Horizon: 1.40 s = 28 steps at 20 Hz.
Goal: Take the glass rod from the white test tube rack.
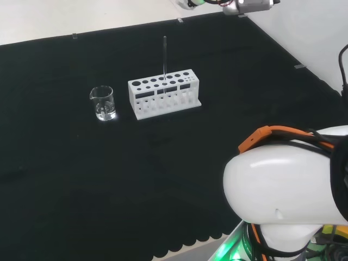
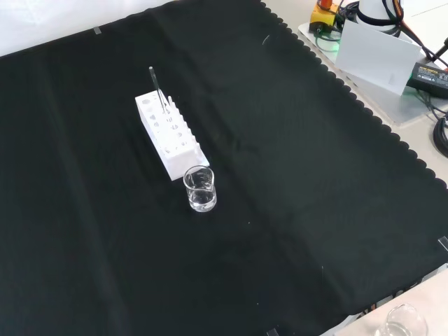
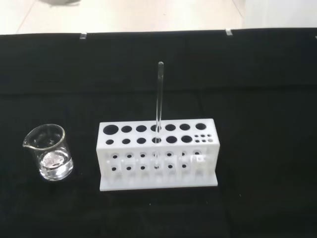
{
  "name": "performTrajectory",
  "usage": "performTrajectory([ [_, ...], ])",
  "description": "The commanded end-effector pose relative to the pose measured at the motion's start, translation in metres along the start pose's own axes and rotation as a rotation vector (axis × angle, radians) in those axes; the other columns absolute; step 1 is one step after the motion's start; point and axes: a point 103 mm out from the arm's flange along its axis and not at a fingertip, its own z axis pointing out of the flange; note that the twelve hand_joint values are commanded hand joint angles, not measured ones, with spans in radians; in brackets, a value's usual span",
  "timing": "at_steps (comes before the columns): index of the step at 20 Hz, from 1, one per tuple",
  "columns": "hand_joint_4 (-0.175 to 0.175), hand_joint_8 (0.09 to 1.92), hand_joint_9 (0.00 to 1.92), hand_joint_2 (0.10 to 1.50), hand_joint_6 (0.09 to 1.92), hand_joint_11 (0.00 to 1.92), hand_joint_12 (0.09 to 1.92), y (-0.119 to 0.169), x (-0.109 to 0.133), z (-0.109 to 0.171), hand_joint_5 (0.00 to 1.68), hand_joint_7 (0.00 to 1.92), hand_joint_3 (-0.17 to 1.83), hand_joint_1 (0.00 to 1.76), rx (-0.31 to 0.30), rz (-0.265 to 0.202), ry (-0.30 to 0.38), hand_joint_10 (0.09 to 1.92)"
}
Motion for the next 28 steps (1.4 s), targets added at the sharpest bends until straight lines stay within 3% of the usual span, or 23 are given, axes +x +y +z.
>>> performTrajectory([
  [1,-0.065,0.31,0.0,0.76,0.09,0.0,0.87,-0.052,-0.015,-0.03,0.08,0.0,0.52,0.66,-0.033,0.058,0.01,0.52],
  [10,-0.065,0.34,0.0,0.76,0.09,0.0,0.88,-0.047,-0.012,-0.026,0.08,0.0,0.51,0.65,-0.021,0.062,0.024,0.53],
  [22,-0.063,0.42,0.0,0.77,0.09,0.0,0.91,-0.019,-0.016,-0.023,0.09,0.0,0.51,0.65,-0.017,0.072,0.026,0.6],
  [28,-0.062,0.54,0.0,0.78,0.09,0.0,1.21,0.018,-0.039,-0.021,0.11,0.0,0.51,0.64,-0.032,0.086,0.045,0.73],
])
